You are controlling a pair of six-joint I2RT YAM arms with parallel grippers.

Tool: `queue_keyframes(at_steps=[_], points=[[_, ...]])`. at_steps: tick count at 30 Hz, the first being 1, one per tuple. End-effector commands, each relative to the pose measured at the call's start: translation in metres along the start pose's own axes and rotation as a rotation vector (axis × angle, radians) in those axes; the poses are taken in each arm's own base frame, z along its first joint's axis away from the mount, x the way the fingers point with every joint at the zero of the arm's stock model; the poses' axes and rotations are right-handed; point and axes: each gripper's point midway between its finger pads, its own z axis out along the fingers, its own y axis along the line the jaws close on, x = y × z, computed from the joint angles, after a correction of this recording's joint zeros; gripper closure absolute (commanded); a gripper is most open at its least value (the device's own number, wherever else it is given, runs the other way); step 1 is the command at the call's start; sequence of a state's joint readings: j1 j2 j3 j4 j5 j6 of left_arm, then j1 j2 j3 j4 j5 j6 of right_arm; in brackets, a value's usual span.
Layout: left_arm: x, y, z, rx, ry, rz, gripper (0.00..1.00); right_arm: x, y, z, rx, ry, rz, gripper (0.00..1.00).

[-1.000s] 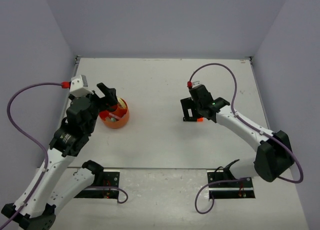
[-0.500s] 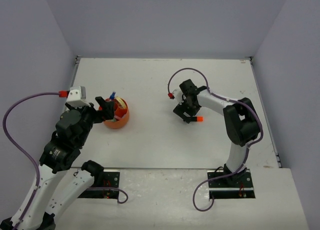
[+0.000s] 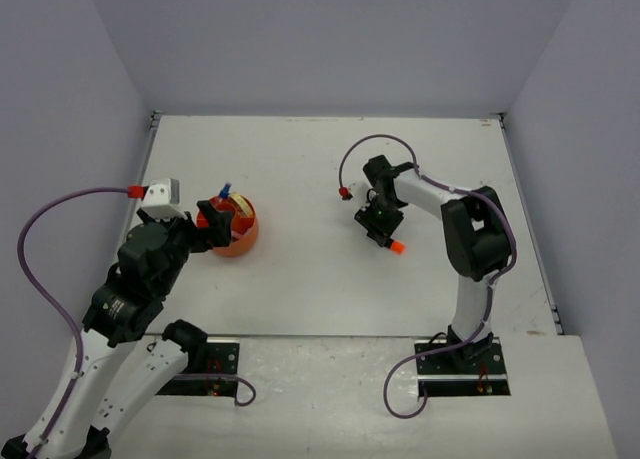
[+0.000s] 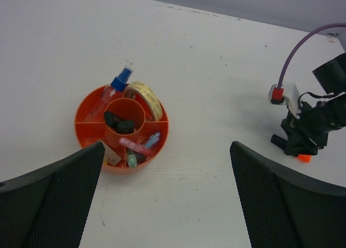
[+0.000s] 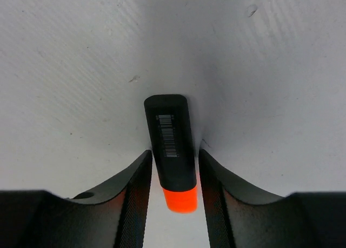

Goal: Sort the stationery into containers
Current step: Pick up the pen from the center of the board, then place the pen in the storage box.

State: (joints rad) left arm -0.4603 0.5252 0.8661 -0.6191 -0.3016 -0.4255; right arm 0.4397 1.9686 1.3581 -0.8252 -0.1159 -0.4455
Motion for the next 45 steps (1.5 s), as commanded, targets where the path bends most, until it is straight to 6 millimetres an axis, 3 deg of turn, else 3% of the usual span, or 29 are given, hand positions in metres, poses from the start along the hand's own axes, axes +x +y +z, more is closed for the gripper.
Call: queue_keyframes(at_steps=[1,4,8,10,12,13,16,18,21,24,30,32,37,41,43,44,45], points=[[-0.005,-0.003,-0.002,0.019,-0.013,0.023,0.00,0.004,0.014,-0.006,-0.066,0.041,0.051,0.73],[-0.006,-0.007,-0.003,0.038,-0.012,0.011,0.00,0.004,0.015,-0.008,-0.058,0.043,0.086,0.91],[-0.001,-0.036,0.001,0.172,0.027,-0.062,0.00,-0.018,0.025,-0.030,-0.007,-0.114,0.098,1.00],[0.007,-0.054,0.005,0.251,0.068,-0.116,0.00,-0.044,0.046,-0.061,-0.014,-0.274,0.042,1.00],[0.014,-0.078,0.005,0.377,0.106,-0.158,0.00,-0.058,0.071,-0.086,-0.016,-0.392,-0.004,1.00],[0.011,-0.082,0.006,0.398,0.093,-0.165,0.00,-0.064,0.073,-0.091,-0.012,-0.426,-0.014,1.00],[0.015,-0.117,0.009,0.568,0.135,-0.272,0.00,-0.087,0.128,-0.137,-0.070,-0.647,-0.123,1.00],[0.019,-0.138,0.007,0.693,0.167,-0.320,0.00,-0.097,0.153,-0.166,-0.117,-0.774,-0.151,1.00],[0.026,-0.151,0.010,0.737,0.224,-0.381,0.00,-0.099,0.179,-0.180,-0.177,-0.863,-0.178,1.00],[0.025,-0.164,0.015,0.772,0.223,-0.404,0.00,-0.107,0.205,-0.208,-0.251,-0.997,-0.173,1.00],[0.026,-0.190,0.014,0.798,0.217,-0.395,0.04,-0.116,0.218,-0.227,-0.189,-1.028,-0.144,1.00],[0.030,-0.196,0.015,0.800,0.227,-0.388,0.11,-0.115,0.220,-0.228,-0.168,-1.019,-0.145,1.00],[0.048,-0.198,0.027,0.763,0.277,-0.382,0.42,-0.110,0.231,-0.243,-0.179,-1.073,-0.161,1.00],[0.050,-0.200,0.027,0.765,0.290,-0.381,0.70,-0.108,0.221,-0.247,-0.131,-1.097,-0.126,1.00],[0.047,-0.201,0.026,0.772,0.286,-0.374,0.93,-0.108,0.212,-0.248,-0.089,-1.103,-0.097,1.00],[0.046,-0.202,0.025,0.773,0.286,-0.370,1.00,-0.108,0.210,-0.248,-0.079,-1.106,-0.089,1.00],[0.044,-0.202,0.025,0.775,0.284,-0.367,1.00,-0.109,0.209,-0.249,-0.075,-1.108,-0.087,1.00]])
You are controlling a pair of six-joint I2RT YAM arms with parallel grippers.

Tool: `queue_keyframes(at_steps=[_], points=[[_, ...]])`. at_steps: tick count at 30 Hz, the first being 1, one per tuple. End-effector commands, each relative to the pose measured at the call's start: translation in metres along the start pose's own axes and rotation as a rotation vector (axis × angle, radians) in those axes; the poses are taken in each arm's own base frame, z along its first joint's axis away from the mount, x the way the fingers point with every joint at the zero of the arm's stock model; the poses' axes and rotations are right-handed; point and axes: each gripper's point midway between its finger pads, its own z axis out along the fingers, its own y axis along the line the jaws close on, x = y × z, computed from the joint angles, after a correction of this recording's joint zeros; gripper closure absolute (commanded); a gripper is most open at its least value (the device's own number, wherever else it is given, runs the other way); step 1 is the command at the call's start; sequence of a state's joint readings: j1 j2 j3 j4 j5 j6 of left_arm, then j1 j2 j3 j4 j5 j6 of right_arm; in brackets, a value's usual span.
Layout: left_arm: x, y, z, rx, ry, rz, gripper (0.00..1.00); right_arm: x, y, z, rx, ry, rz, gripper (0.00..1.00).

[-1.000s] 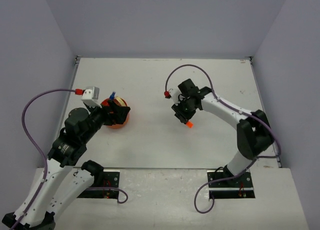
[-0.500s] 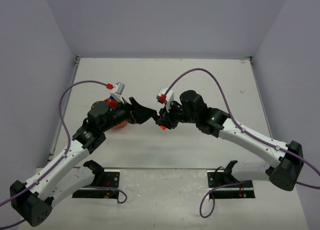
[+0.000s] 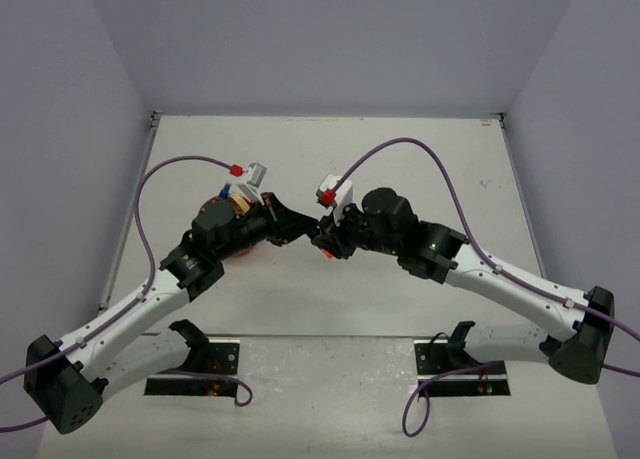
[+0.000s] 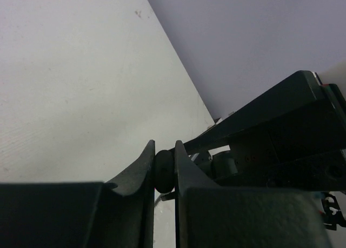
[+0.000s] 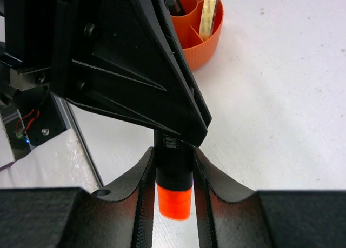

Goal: Sort the stationery into containers
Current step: Place the pen in the storage box.

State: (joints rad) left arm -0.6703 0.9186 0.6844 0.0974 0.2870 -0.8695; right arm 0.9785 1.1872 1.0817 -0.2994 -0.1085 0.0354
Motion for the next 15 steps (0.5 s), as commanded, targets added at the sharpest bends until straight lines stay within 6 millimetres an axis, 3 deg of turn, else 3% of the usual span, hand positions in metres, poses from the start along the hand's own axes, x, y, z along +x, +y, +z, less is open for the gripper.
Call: queue_keyframes(at_steps=[1,2,3,4,5,7,9,10,13,15], points=[[-0.017,-0.020,0.000,0.037,-0.033,0.042,1.00,-0.034,-0.007,-0.010,0.065,-0.128,0.000,1.00],[-0.019,-0.020,0.000,0.030,-0.035,0.053,1.00,-0.035,-0.008,-0.009,0.069,-0.130,0.001,1.00],[-0.023,-0.018,-0.001,0.007,-0.044,0.072,1.00,-0.035,-0.009,-0.009,0.073,-0.130,0.002,0.94],[-0.028,-0.015,-0.002,-0.026,-0.054,0.092,1.00,-0.034,-0.010,-0.008,0.081,-0.129,0.009,0.59],[-0.035,-0.006,-0.005,-0.106,-0.067,0.124,1.00,-0.032,-0.013,-0.006,0.099,-0.129,0.024,0.02],[-0.054,0.015,-0.014,-0.265,-0.122,0.171,1.00,-0.027,-0.022,-0.007,0.152,-0.127,0.051,0.01],[-0.085,0.069,-0.046,-0.650,-0.228,0.236,1.00,-0.018,-0.044,-0.015,0.290,-0.139,0.100,0.01],[-0.100,0.073,-0.057,-0.735,-0.276,0.254,1.00,-0.012,-0.051,-0.022,0.333,-0.148,0.129,0.01],[-0.125,0.111,-0.095,-1.060,-0.376,0.303,1.00,-0.004,-0.062,-0.036,0.406,-0.172,0.156,0.01],[-0.135,0.120,-0.104,-1.146,-0.414,0.310,1.00,0.001,-0.061,-0.043,0.401,-0.185,0.157,0.01]])
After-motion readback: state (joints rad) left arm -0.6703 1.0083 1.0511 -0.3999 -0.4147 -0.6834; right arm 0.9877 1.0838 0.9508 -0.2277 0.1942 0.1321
